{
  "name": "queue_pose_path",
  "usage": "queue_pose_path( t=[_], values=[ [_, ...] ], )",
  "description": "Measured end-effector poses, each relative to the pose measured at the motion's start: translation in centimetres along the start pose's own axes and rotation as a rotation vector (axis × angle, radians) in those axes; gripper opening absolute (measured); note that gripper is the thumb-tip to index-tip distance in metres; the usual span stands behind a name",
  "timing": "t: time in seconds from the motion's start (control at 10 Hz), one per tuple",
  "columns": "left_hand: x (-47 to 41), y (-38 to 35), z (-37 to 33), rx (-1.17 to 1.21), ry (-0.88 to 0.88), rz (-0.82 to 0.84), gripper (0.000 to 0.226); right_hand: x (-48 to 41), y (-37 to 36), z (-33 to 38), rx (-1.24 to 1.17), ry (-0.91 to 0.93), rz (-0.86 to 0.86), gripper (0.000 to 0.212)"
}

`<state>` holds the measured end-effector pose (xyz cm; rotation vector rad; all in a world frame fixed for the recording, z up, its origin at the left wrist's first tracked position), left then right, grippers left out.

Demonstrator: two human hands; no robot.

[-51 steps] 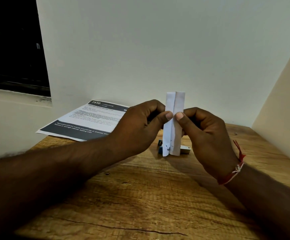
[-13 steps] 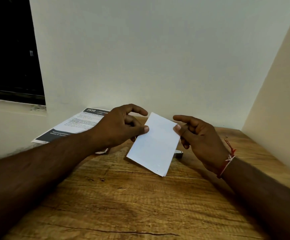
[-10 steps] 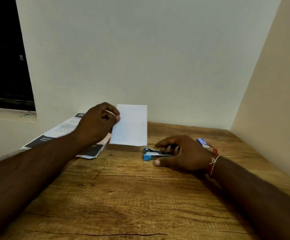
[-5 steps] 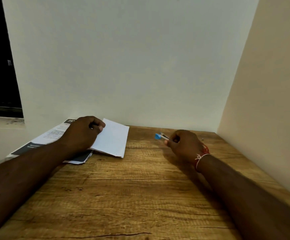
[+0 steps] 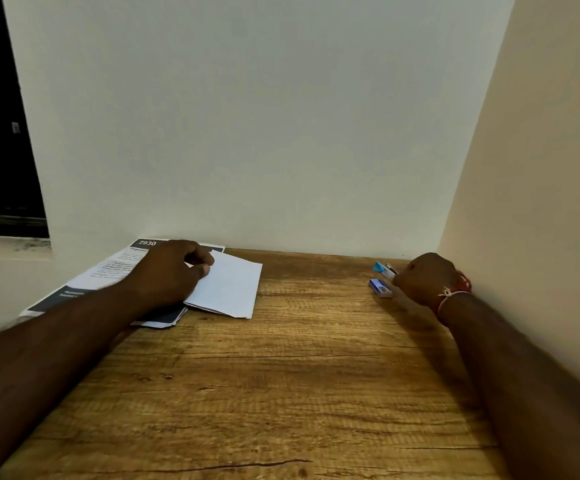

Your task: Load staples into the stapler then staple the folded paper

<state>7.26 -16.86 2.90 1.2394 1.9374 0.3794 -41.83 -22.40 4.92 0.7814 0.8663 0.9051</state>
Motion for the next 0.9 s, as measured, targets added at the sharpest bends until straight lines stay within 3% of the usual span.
queue_pose_path(
  t=[0.3,0.6,0.7,0.9],
  values=[
    [0.3,0.6,-0.4,-0.057,-0.014,-0.002,0.011,2.4,0.2,2.9,0.014,0.098,0.040,0.027],
    [0.5,0.2,0.1,-0.111,-0.008,0.054,0.013,5.1,-1.3,6.6,0.185,0.251,0.116,0.037],
    [0.7,0.3,-0.2,-0.105,-0.004,0.043,0.012,4.6,-0.7,6.1,0.145,0.231,0.090,0.042],
    [0.7,0.2,-1.0,-0.070,-0.053,0.028,0.008,3.6,2.6,4.2,-0.174,0.175,-0.161,0.045]
  ],
)
Point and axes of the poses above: each hand's wrist, its own x-axis away from the middle knuckle, its own y-axis out of the back of the hand, z = x × y, the point moved 8 cm from there along -x, towards the middle knuckle, and after that the axes turned 3 degrees about -z, right-handed, at the moved point
